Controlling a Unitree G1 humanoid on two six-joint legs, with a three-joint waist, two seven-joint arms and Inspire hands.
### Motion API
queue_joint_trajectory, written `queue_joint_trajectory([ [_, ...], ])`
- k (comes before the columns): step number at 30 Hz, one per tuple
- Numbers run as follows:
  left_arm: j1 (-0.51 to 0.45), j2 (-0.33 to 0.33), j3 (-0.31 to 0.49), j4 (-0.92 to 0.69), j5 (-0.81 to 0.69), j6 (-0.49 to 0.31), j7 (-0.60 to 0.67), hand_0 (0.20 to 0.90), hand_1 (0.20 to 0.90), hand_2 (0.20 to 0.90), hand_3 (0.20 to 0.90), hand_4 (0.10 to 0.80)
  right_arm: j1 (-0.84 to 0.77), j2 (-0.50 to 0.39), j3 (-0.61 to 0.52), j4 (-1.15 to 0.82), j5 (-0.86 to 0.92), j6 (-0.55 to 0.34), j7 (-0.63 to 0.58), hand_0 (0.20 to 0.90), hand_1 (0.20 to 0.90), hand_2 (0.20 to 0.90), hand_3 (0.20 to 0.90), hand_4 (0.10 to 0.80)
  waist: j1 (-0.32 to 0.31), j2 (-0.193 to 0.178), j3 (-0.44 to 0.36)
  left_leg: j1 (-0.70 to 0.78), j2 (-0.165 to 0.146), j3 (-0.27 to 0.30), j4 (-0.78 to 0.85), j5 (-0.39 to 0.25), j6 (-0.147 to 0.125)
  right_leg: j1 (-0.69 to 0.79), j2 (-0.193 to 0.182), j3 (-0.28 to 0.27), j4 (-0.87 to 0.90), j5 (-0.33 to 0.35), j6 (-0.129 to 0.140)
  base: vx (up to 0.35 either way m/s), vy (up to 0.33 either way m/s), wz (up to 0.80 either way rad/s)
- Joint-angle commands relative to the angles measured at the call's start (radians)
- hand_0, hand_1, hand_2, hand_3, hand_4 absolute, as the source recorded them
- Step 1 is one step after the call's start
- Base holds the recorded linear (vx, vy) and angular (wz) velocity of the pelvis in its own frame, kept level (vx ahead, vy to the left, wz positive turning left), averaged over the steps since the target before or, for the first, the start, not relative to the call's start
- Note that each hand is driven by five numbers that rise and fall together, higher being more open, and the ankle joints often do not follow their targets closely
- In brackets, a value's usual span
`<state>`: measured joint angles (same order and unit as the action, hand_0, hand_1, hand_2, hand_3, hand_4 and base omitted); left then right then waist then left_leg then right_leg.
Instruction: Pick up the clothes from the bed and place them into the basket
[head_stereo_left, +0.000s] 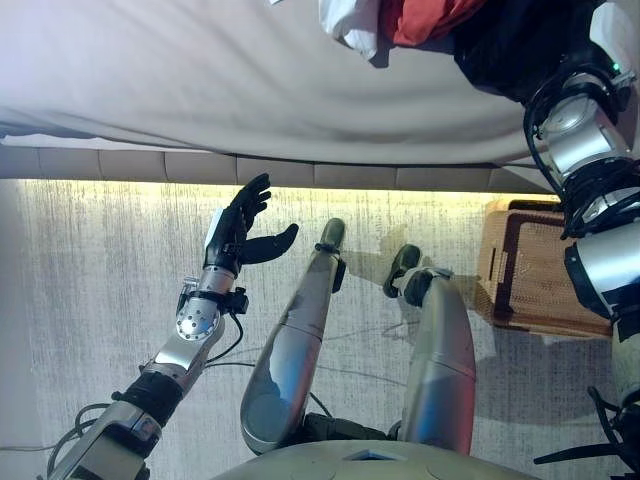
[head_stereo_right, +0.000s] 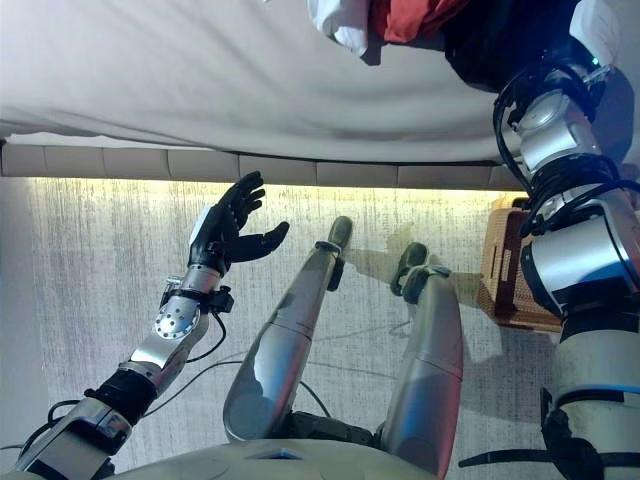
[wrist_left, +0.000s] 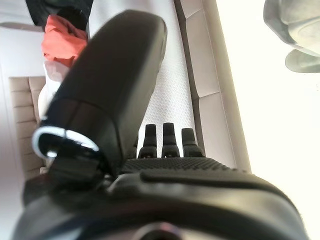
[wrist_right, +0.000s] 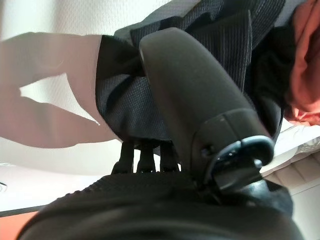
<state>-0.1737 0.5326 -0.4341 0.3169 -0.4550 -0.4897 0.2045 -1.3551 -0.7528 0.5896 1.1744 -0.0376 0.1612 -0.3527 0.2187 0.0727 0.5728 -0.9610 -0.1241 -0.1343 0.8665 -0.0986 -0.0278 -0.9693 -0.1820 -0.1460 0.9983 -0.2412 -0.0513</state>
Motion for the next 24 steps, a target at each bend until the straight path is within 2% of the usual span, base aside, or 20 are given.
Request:
queue_joint_trajectory([
  [1, 0.060, 0.030, 0.073, -0.137, -0.036, -0.117, 0.012, 0.900, 0.900, 0.900, 0.900, 0.800, -0.124, -0.129, 0.095, -0.016, 0.056, -0.018, 0.039, 0.359, 0.359, 0.359, 0.269, 0.169, 0.009, 0.073, -0.053, 0.000, -0.003, 0.090, 0.123, -0.162, 0.080, 0.024, 0.051, -0.007, 0.067, -0.056, -0.009, 0.005, -0.024, 0.11],
  [2, 0.070, 0.035, 0.081, -0.146, -0.043, -0.118, 0.004, 0.900, 0.900, 0.900, 0.900, 0.800, -0.128, -0.135, 0.097, -0.013, 0.069, -0.028, 0.053, 0.300, 0.300, 0.300, 0.200, 0.100, 0.011, 0.073, -0.053, -0.011, -0.001, 0.092, 0.144, -0.167, 0.081, 0.013, 0.048, -0.009, 0.083, -0.060, -0.011, 0.011, -0.029, 0.13],
  [7, 0.111, 0.059, 0.122, -0.175, -0.072, -0.107, -0.050, 0.900, 0.900, 0.900, 0.900, 0.800, -0.122, -0.170, 0.100, -0.035, 0.109, -0.053, 0.062, 0.300, 0.300, 0.300, 0.200, 0.100, 0.020, 0.060, -0.053, -0.009, -0.001, 0.090, 0.199, -0.187, 0.081, 0.023, 0.038, -0.031, 0.119, -0.075, -0.015, 0.035, -0.038, 0.08],
  [14, 0.159, 0.076, 0.133, -0.186, -0.078, -0.125, -0.075, 0.900, 0.900, 0.900, 0.900, 0.800, -0.109, -0.202, 0.078, -0.029, 0.109, -0.054, 0.065, 0.300, 0.300, 0.300, 0.200, 0.100, 0.026, 0.044, -0.053, 0.067, 0.007, 0.088, 0.199, -0.185, 0.069, 0.110, 0.041, -0.041, 0.092, -0.074, -0.014, 0.043, -0.014, -0.08],
  [19, 0.170, 0.078, 0.138, -0.185, -0.063, -0.139, -0.063, 0.900, 0.900, 0.900, 0.900, 0.800, -0.081, -0.216, 0.053, -0.024, 0.109, -0.062, 0.073, 0.300, 0.300, 0.300, 0.200, 0.100, 0.023, 0.018, -0.058, 0.223, 0.014, 0.088, 0.103, -0.162, 0.059, 0.268, 0.051, -0.045, -0.014, -0.064, -0.004, 0.040, 0.008, 0.12],
  [24, 0.169, 0.069, 0.137, -0.172, -0.053, -0.122, -0.075, 0.900, 0.900, 0.900, 0.900, 0.800, -0.038, -0.238, 0.031, -0.016, 0.107, -0.071, 0.090, 0.300, 0.300, 0.300, 0.200, 0.100, 0.020, -0.014, -0.114, 0.354, 0.023, 0.084, -0.012, -0.136, 0.049, 0.408, 0.050, -0.059, -0.129, -0.053, 0.000, 0.090, 0.018, -0.10],
])
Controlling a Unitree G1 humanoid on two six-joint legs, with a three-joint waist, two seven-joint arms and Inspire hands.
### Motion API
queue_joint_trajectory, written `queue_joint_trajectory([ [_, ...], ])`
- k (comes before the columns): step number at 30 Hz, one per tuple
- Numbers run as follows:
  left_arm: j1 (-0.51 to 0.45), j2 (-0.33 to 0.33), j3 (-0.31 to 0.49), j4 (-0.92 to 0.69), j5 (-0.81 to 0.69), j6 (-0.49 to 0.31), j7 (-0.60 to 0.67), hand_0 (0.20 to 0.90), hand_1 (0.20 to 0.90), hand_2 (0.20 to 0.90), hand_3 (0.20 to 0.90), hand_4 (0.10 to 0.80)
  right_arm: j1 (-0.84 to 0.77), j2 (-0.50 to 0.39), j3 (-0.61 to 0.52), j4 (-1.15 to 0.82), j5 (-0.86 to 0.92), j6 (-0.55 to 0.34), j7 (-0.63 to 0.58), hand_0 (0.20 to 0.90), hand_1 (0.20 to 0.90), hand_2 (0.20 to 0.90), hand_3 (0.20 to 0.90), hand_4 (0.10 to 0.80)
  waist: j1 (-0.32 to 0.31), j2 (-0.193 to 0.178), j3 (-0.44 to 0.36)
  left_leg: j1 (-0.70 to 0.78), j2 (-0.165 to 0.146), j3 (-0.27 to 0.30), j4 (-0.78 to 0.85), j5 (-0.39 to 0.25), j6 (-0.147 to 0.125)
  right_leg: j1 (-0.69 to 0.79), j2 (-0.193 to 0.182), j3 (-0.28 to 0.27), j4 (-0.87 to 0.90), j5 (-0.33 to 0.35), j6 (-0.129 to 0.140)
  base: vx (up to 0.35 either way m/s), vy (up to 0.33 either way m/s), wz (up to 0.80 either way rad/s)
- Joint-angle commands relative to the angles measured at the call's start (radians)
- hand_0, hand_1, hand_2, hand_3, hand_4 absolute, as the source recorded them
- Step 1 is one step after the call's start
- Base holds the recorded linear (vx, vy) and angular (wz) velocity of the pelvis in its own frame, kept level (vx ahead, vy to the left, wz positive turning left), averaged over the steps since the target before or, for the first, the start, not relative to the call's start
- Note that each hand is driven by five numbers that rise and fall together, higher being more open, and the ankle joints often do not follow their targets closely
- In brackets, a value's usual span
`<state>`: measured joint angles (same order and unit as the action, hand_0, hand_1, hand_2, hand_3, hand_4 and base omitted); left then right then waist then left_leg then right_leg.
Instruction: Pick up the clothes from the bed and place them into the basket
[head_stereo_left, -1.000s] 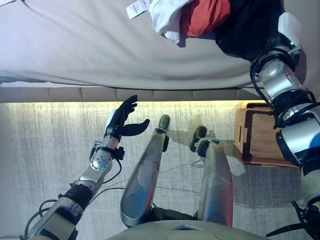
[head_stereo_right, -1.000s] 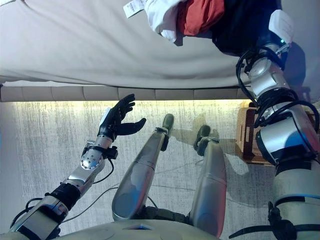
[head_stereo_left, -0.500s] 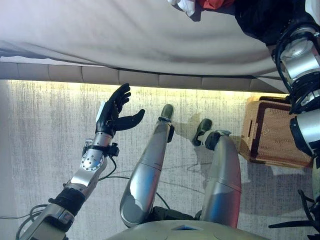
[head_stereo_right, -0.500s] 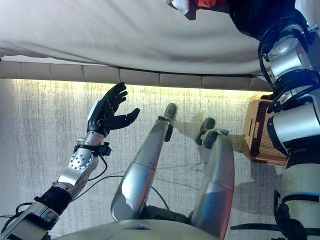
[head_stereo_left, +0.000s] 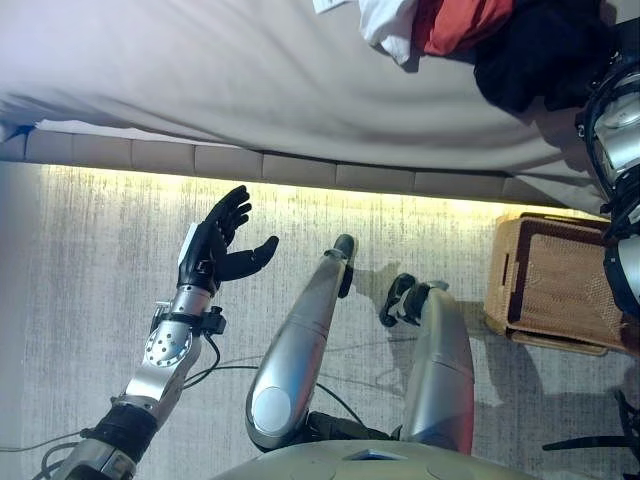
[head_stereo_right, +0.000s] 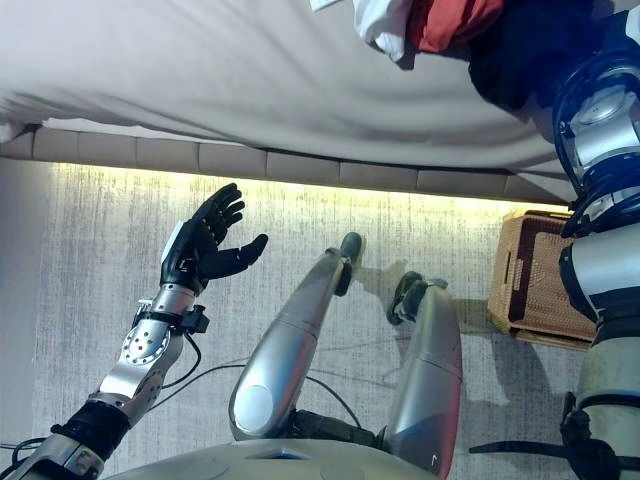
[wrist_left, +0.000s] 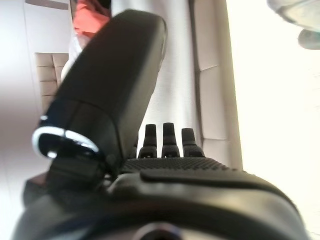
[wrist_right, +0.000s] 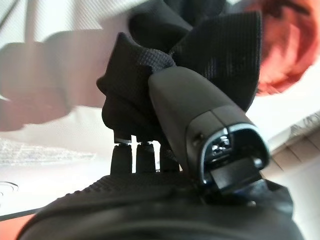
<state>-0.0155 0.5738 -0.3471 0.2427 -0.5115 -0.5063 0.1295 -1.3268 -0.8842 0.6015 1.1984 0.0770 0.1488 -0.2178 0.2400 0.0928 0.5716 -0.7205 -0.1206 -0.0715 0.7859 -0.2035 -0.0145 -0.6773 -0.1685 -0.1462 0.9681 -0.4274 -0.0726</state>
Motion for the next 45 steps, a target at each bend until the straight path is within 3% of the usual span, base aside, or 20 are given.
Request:
queue_joint_trajectory([
  [1, 0.008, 0.025, 0.049, -0.093, 0.004, -0.097, -0.002, 0.900, 0.900, 0.900, 0.900, 0.800, -0.059, -0.113, 0.013, -0.035, -0.011, -0.065, -0.035, 0.300, 0.300, 0.300, 0.200, 0.100, -0.002, -0.041, -0.125, 0.141, 0.024, 0.022, 0.046, -0.025, 0.035, 0.146, 0.036, -0.062, -0.121, 0.135, 0.019, 0.088, 0.008, 0.00],
  [7, -0.022, 0.013, 0.024, -0.070, 0.030, -0.052, 0.021, 0.900, 0.900, 0.900, 0.900, 0.800, -0.010, -0.176, -0.036, -0.016, 0.007, -0.107, 0.016, 0.300, 0.300, 0.300, 0.200, 0.100, -0.026, -0.097, -0.206, 0.315, 0.054, 0.030, -0.117, 0.026, 0.032, 0.344, 0.048, -0.074, -0.320, 0.184, 0.011, 0.082, 0.001, -0.14],
  [16, -0.052, -0.014, 0.003, -0.016, 0.069, -0.027, 0.047, 0.900, 0.900, 0.900, 0.900, 0.800, 0.107, -0.281, -0.110, -0.065, 0.061, -0.187, 0.082, 0.300, 0.300, 0.300, 0.200, 0.100, -0.099, -0.155, -0.343, 0.596, 0.095, 0.081, -0.423, 0.059, 0.022, 0.606, 0.086, -0.032, -0.648, 0.265, 0.044, 0.083, -0.005, -0.13],
  [27, -0.098, -0.072, 0.000, 0.104, 0.027, -0.037, 0.023, 0.900, 0.900, 0.900, 0.900, 0.800, 0.325, -0.380, -0.257, -0.221, 0.093, -0.273, 0.072, 0.300, 0.300, 0.300, 0.200, 0.100, -0.226, -0.161, -0.458, 0.790, 0.130, 0.135, -0.735, 0.126, 0.008, 0.712, 0.119, 0.104, -0.883, 0.392, 0.098, -0.001, 0.036, -0.28],
  [32, -0.117, -0.108, 0.007, 0.156, 0.009, -0.024, 0.004, 0.900, 0.900, 0.900, 0.900, 0.800, 0.482, -0.410, -0.372, -0.349, 0.073, -0.315, -0.015, 0.300, 0.300, 0.300, 0.200, 0.100, -0.269, -0.162, -0.478, 0.824, 0.130, 0.134, -0.833, 0.156, 0.006, 0.721, 0.140, 0.153, -0.946, 0.429, 0.110, -0.044, 0.012, -0.33],
  [40, -0.114, -0.125, 0.014, 0.197, 0.018, -0.039, -0.006, 0.900, 0.900, 0.900, 0.900, 0.800, 0.743, -0.409, -0.610, -0.577, 0.061, -0.320, -0.146, 0.300, 0.300, 0.300, 0.200, 0.100, -0.344, -0.160, -0.490, 0.853, 0.132, 0.185, -0.869, 0.146, 0.010, 0.723, 0.153, 0.227, -1.021, 0.480, 0.131, -0.040, 0.000, -0.21],
  [45, -0.119, -0.140, 0.021, 0.237, 0.030, -0.045, -0.023, 0.900, 0.900, 0.900, 0.900, 0.800, 0.852, -0.382, -0.696, -0.653, 0.048, -0.297, -0.127, 0.300, 0.300, 0.300, 0.200, 0.100, -0.370, -0.162, -0.492, 0.861, 0.135, 0.205, -0.873, 0.140, 0.011, 0.725, 0.162, 0.254, -1.038, 0.493, 0.136, -0.030, -0.026, -0.17],
])
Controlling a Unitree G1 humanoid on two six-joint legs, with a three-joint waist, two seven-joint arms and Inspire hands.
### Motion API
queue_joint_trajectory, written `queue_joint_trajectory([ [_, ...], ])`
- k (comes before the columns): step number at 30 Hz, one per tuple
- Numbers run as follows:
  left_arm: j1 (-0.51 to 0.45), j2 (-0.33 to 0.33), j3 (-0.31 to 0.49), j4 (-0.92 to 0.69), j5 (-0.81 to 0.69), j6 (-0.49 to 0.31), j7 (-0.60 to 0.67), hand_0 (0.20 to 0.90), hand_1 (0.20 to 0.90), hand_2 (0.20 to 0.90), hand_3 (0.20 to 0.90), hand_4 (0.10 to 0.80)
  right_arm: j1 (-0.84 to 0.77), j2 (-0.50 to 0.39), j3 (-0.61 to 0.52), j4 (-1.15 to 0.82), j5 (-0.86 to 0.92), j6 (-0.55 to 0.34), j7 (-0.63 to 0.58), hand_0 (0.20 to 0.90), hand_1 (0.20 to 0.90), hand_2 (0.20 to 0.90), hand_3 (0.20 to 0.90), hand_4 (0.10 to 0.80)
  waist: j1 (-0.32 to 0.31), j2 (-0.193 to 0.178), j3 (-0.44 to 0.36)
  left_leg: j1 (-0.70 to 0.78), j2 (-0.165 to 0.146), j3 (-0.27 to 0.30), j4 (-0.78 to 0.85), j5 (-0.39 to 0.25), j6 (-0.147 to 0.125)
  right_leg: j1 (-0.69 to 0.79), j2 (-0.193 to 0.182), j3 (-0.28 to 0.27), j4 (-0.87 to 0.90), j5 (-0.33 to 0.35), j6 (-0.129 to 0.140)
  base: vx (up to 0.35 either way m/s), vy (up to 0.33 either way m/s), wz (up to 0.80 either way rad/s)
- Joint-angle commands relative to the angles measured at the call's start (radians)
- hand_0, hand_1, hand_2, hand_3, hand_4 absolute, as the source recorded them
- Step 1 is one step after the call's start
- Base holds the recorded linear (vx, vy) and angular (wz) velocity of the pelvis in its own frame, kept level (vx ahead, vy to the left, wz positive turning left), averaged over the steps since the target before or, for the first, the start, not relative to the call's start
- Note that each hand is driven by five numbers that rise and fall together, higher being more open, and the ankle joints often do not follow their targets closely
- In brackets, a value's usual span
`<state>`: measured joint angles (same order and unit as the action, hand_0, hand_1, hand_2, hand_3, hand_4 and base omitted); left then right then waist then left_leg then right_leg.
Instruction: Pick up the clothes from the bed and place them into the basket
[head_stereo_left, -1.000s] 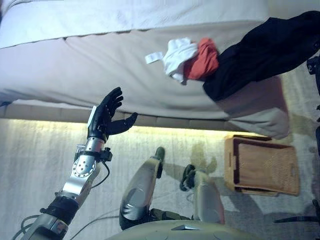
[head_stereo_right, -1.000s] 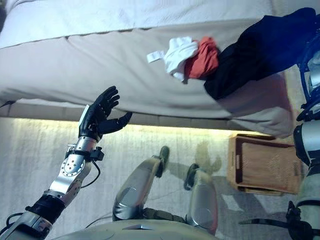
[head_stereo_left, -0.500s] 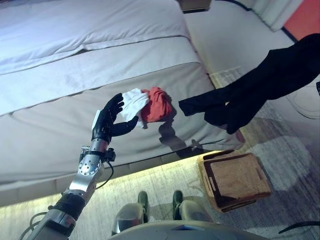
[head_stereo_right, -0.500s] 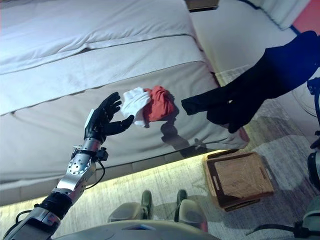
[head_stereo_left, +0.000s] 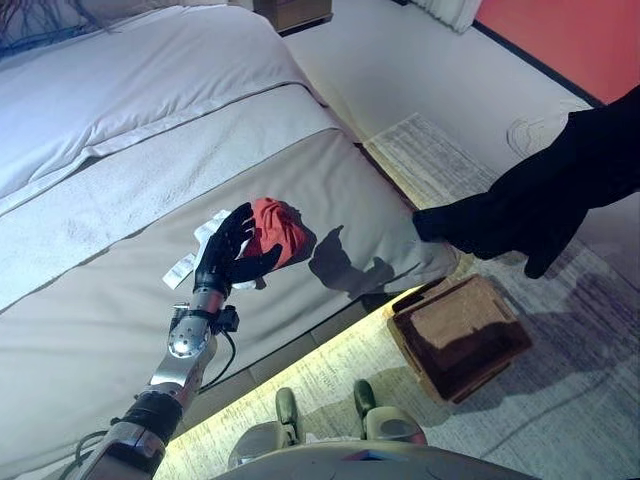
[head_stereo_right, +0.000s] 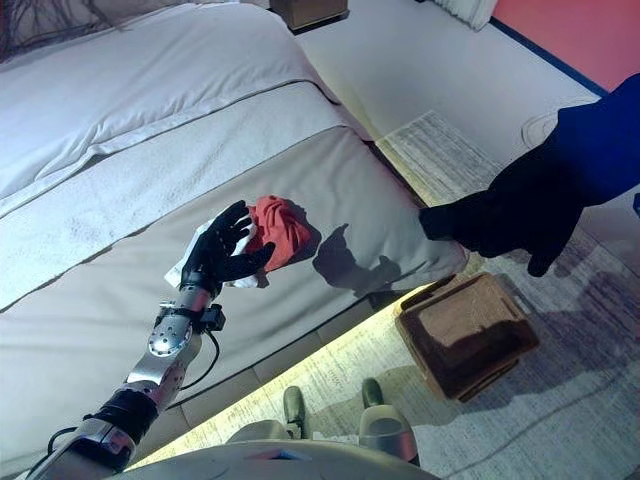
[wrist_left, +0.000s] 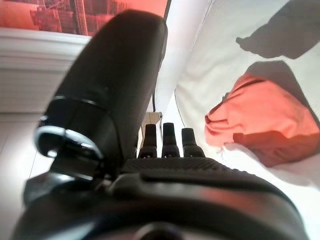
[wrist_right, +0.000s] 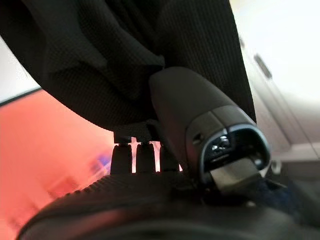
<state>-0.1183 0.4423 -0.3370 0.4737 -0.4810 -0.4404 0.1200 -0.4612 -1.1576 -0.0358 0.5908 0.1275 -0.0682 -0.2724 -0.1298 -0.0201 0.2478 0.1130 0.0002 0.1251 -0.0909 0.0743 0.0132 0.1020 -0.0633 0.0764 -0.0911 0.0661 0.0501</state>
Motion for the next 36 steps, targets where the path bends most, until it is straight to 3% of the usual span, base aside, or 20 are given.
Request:
queue_joint_trajectory([
  [1, -0.013, -0.010, 0.011, 0.009, 0.005, -0.114, -0.014, 0.900, 0.900, 0.900, 0.900, 0.800, 0.005, -0.107, -0.067, -0.055, 0.000, -0.075, -0.061, 0.300, 0.300, 0.300, 0.200, 0.100, -0.005, -0.049, -0.169, 0.027, 0.015, 0.011, 0.004, -0.137, -0.018, -0.056, 0.059, 0.036, 0.022, 0.000, 0.014, -0.025, -0.026, -0.10],
  [13, -0.041, -0.028, 0.033, 0.052, 0.036, -0.113, -0.021, 0.900, 0.900, 0.900, 0.900, 0.800, 0.155, 0.030, -0.125, -0.131, 0.000, -0.077, -0.024, 0.300, 0.300, 0.300, 0.200, 0.100, -0.042, -0.039, -0.156, 0.038, 0.022, 0.038, 0.005, -0.137, -0.019, -0.063, 0.070, 0.053, 0.026, 0.002, 0.012, -0.014, -0.024, -0.12],
  [19, -0.055, -0.051, 0.072, 0.088, 0.068, -0.113, -0.009, 0.900, 0.900, 0.900, 0.900, 0.800, 0.272, 0.189, -0.123, -0.206, -0.077, -0.080, 0.044, 0.300, 0.300, 0.300, 0.200, 0.100, -0.065, -0.027, -0.142, 0.042, 0.023, 0.060, 0.012, -0.141, -0.016, -0.071, 0.071, 0.058, 0.036, 0.000, 0.012, 0.001, 0.000, -0.04],
  [24, -0.069, -0.063, 0.079, 0.081, 0.091, -0.104, -0.006, 0.900, 0.900, 0.900, 0.900, 0.800, 0.309, 0.276, -0.061, -0.155, -0.099, -0.080, 0.095, 0.300, 0.300, 0.300, 0.200, 0.100, -0.065, -0.024, -0.130, 0.042, 0.022, 0.068, 0.019, -0.142, -0.014, -0.077, 0.068, 0.055, 0.042, 0.003, 0.015, 0.000, 0.000, 0.00],
  [30, -0.122, -0.082, 0.033, 0.083, 0.107, -0.087, -0.004, 0.900, 0.900, 0.900, 0.900, 0.800, 0.200, 0.348, 0.090, 0.036, -0.093, -0.042, 0.085, 0.300, 0.300, 0.300, 0.200, 0.100, -0.042, -0.018, -0.111, 0.032, 0.021, 0.070, 0.042, -0.150, -0.013, -0.083, 0.062, 0.043, 0.047, 0.005, 0.013, -0.004, -0.002, -0.01],
  [36, -0.160, -0.087, 0.002, 0.102, 0.091, -0.099, -0.003, 0.900, 0.900, 0.900, 0.900, 0.800, 0.098, 0.391, 0.166, 0.216, -0.104, -0.011, 0.053, 0.300, 0.300, 0.300, 0.200, 0.100, -0.015, -0.005, -0.095, 0.022, 0.019, 0.058, 0.048, -0.151, -0.013, -0.086, 0.056, 0.031, 0.043, 0.008, 0.012, 0.000, 0.000, 0.00],
])
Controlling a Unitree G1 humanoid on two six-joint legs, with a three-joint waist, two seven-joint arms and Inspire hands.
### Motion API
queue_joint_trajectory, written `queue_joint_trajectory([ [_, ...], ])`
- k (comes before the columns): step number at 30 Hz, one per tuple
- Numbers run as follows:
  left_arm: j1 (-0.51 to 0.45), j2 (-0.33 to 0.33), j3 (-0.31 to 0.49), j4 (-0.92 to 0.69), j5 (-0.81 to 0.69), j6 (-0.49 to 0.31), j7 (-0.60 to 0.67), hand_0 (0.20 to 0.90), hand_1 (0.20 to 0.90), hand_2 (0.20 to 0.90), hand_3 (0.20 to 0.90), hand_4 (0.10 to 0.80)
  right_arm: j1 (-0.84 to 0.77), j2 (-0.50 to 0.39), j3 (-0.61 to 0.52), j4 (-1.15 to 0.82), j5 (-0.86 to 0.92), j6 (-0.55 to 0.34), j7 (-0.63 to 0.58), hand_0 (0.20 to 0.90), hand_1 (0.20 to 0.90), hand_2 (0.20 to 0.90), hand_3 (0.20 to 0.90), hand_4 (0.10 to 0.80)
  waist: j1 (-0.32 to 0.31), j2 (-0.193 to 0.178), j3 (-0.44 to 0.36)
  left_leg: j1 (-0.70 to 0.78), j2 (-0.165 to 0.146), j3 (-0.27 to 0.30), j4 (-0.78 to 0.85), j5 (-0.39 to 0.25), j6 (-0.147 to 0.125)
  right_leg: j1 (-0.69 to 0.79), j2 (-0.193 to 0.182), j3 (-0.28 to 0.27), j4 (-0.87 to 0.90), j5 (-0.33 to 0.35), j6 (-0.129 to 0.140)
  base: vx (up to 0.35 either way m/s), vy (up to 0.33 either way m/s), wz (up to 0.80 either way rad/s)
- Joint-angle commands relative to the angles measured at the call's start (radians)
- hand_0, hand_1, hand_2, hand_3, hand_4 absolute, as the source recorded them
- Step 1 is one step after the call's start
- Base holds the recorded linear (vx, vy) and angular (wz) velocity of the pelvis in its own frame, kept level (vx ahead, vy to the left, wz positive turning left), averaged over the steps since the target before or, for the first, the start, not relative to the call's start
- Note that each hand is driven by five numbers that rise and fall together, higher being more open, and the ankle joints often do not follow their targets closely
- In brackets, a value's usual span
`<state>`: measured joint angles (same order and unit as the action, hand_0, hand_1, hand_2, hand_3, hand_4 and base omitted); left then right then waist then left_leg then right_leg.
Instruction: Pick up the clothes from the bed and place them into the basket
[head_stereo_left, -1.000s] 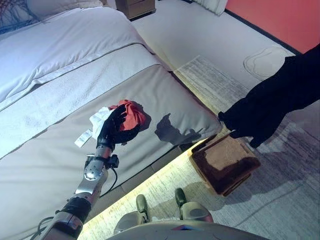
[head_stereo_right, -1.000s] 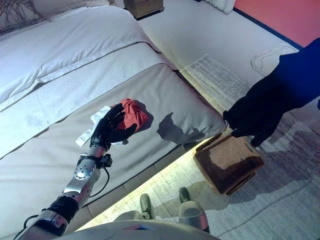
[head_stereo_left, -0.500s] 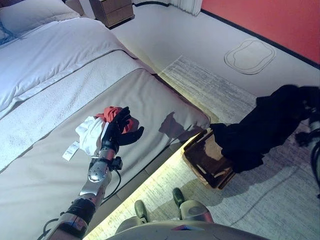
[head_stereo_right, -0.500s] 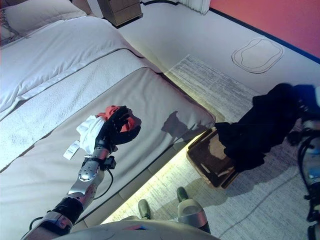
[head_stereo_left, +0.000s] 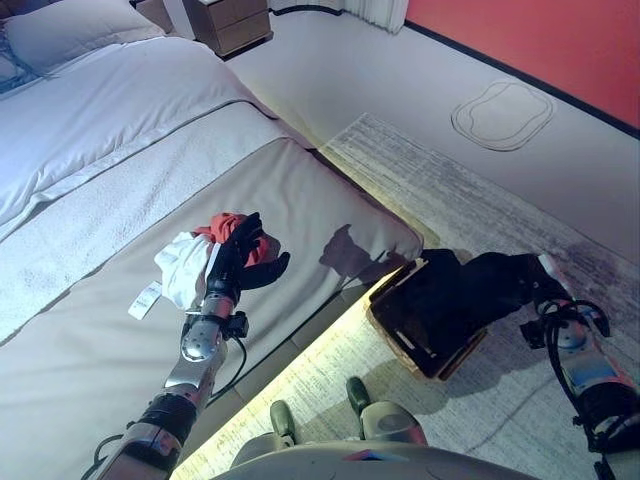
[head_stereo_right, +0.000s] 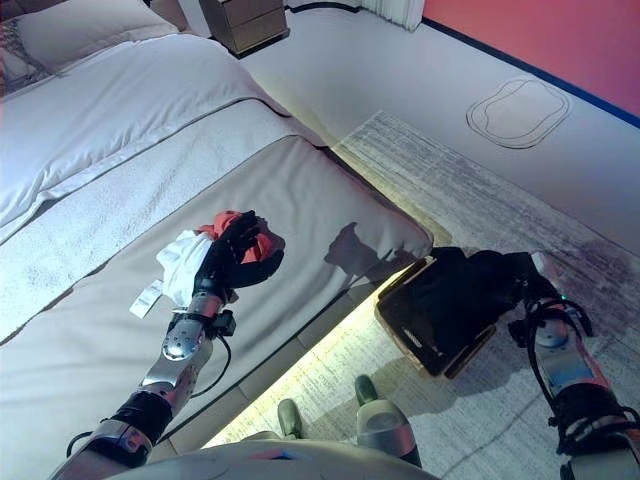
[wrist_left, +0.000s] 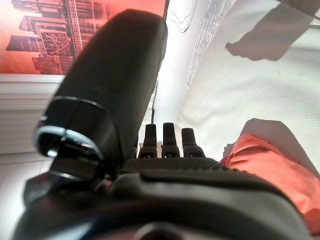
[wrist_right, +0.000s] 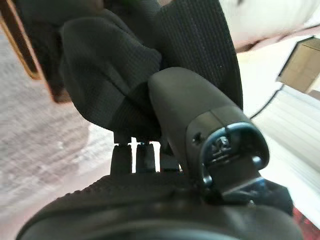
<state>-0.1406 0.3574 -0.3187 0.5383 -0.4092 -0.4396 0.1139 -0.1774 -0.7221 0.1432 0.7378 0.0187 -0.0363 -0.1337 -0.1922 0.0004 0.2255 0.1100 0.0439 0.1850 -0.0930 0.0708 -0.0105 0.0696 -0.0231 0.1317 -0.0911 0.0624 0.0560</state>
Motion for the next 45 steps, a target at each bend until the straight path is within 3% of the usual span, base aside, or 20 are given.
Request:
queue_joint_trajectory([
  [1, -0.138, -0.002, -0.016, 0.039, 0.016, -0.101, 0.001, 0.900, 0.900, 0.900, 0.900, 0.800, -0.188, -0.038, -0.011, 0.089, -0.002, -0.038, -0.093, 0.300, 0.300, 0.300, 0.200, 0.100, 0.051, -0.024, -0.073, 0.026, -0.025, -0.004, 0.048, -0.147, 0.010, -0.050, 0.014, -0.026, 0.040, 0.012, 0.006, 0.000, 0.000, 0.00],
  [3, -0.134, 0.001, -0.015, 0.041, 0.010, -0.103, -0.005, 0.900, 0.900, 0.900, 0.900, 0.800, -0.185, -0.030, -0.010, 0.119, -0.002, -0.032, -0.102, 0.300, 0.300, 0.300, 0.200, 0.100, 0.056, -0.022, -0.075, 0.032, -0.026, -0.009, 0.042, -0.145, 0.010, -0.044, 0.013, -0.029, 0.035, 0.013, 0.006, 0.028, -0.001, 0.04],
  [4, -0.132, 0.004, -0.014, 0.042, 0.006, -0.104, -0.009, 0.900, 0.900, 0.900, 0.900, 0.800, -0.183, -0.028, -0.012, 0.133, -0.008, -0.028, -0.103, 0.900, 0.900, 0.900, 0.900, 0.800, 0.058, -0.021, -0.076, 0.035, -0.027, -0.011, 0.038, -0.144, 0.011, -0.041, 0.013, -0.031, 0.034, 0.013, 0.006, 0.044, -0.005, 0.10],
  [12, -0.117, 0.024, -0.015, 0.038, -0.016, -0.106, -0.039, 0.900, 0.900, 0.900, 0.900, 0.800, -0.164, -0.018, -0.017, 0.142, -0.028, -0.020, -0.122, 0.900, 0.900, 0.900, 0.900, 0.800, 0.074, -0.026, -0.080, 0.044, -0.026, -0.027, 0.026, -0.137, 0.012, -0.035, 0.011, -0.043, 0.033, 0.014, 0.008, 0.024, -0.015, 0.10],
  [21, -0.106, 0.017, 0.004, 0.029, -0.012, -0.098, -0.020, 0.900, 0.900, 0.900, 0.900, 0.800, -0.153, -0.055, -0.026, -0.006, -0.047, 0.016, -0.155, 0.900, 0.900, 0.900, 0.900, 0.800, 0.075, -0.039, -0.074, 0.045, -0.026, -0.041, 0.020, -0.132, 0.012, -0.030, 0.012, -0.044, 0.032, 0.014, 0.006, 0.000, 0.000, 0.00],
  [30, -0.095, 0.018, 0.023, 0.027, -0.006, -0.103, 0.028, 0.900, 0.900, 0.900, 0.900, 0.800, -0.293, -0.099, 0.021, -0.137, -0.077, 0.051, -0.225, 0.900, 0.900, 0.900, 0.900, 0.800, 0.113, -0.047, -0.060, 0.035, -0.034, -0.084, 0.018, -0.126, 0.008, -0.017, 0.003, -0.081, 0.028, 0.007, -0.002, 0.017, -0.005, 0.05],
  [41, -0.012, 0.038, 0.053, 0.038, 0.027, -0.088, 0.002, 0.900, 0.900, 0.900, 0.900, 0.800, -0.556, -0.122, 0.200, -0.163, -0.147, 0.049, -0.154, 0.900, 0.900, 0.900, 0.900, 0.800, 0.241, -0.061, -0.060, -0.017, -0.051, -0.194, 0.069, -0.120, -0.001, -0.001, -0.020, -0.207, 0.074, -0.053, -0.027, 0.093, -0.004, 0.29],
  [45, -0.022, 0.059, 0.041, 0.009, 0.038, -0.119, 0.001, 0.900, 0.900, 0.900, 0.900, 0.800, -0.698, -0.114, 0.281, -0.108, -0.117, 0.057, -0.167, 0.900, 0.900, 0.900, 0.900, 0.800, 0.293, -0.042, 0.004, -0.118, -0.061, -0.247, 0.132, -0.107, -0.010, -0.074, -0.027, -0.268, 0.157, -0.092, -0.050, -0.080, 0.029, 0.50],
])
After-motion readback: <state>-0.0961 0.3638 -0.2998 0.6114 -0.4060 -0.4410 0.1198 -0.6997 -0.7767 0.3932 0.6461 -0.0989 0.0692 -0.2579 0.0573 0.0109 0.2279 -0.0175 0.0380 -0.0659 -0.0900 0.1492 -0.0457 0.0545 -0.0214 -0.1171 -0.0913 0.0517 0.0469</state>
